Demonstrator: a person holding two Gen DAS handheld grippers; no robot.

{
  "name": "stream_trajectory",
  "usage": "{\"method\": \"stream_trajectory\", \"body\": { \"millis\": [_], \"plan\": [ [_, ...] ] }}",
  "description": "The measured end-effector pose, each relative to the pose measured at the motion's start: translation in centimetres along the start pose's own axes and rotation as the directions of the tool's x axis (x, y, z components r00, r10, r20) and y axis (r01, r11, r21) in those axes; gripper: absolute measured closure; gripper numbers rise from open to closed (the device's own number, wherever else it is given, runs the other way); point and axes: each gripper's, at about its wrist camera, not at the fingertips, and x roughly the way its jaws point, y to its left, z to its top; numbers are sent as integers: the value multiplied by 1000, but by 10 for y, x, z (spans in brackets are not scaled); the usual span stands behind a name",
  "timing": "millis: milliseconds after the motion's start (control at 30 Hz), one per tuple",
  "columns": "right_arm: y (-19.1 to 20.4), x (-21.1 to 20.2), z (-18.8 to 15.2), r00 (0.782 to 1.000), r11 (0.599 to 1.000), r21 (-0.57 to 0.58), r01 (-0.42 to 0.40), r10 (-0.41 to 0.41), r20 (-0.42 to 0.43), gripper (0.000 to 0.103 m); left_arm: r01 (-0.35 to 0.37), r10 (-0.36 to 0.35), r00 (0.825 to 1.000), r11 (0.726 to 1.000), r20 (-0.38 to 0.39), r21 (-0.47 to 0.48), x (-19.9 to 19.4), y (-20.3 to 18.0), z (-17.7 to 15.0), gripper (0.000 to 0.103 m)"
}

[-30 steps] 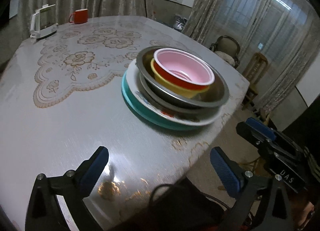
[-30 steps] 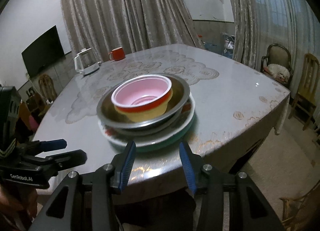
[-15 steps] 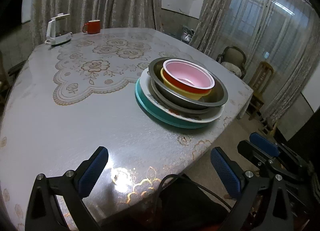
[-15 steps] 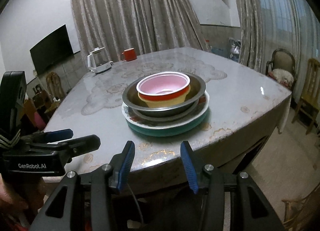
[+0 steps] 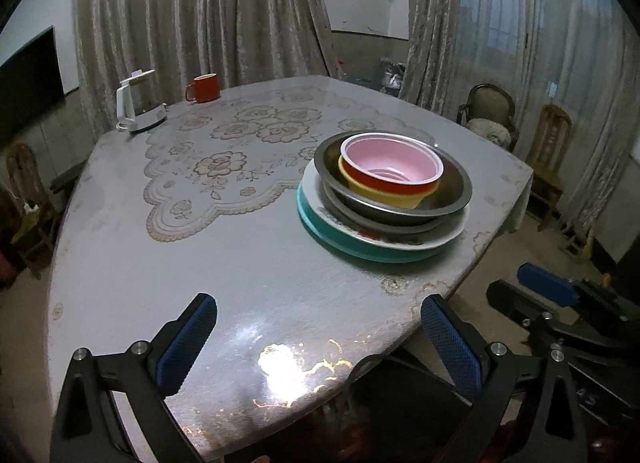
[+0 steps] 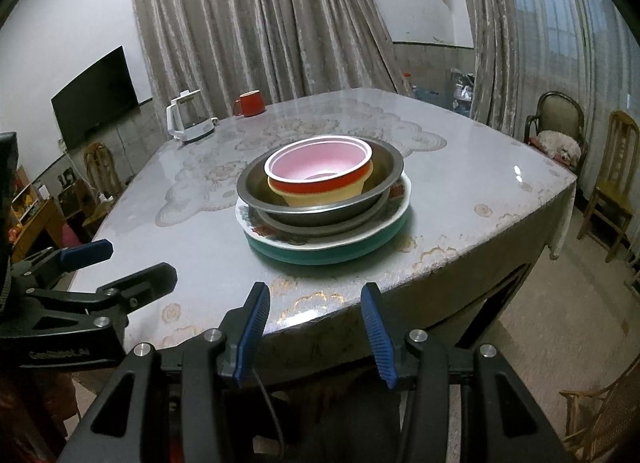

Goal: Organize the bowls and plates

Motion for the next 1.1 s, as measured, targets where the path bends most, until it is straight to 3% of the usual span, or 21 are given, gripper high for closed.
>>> {"method": "stream_trajectory", "body": {
  "millis": [767, 1100],
  "plan": [
    [-3, 5, -2, 1000, 1000, 10, -4, 4, -24, 55, -16, 16, 1000, 1000, 7, 1, 0, -1, 2, 0],
    [-2, 7, -2, 999, 1000, 6, -4, 4, -32, 55, -60, 60, 998, 998, 33, 26, -7, -5, 4, 0]
  ]
}}
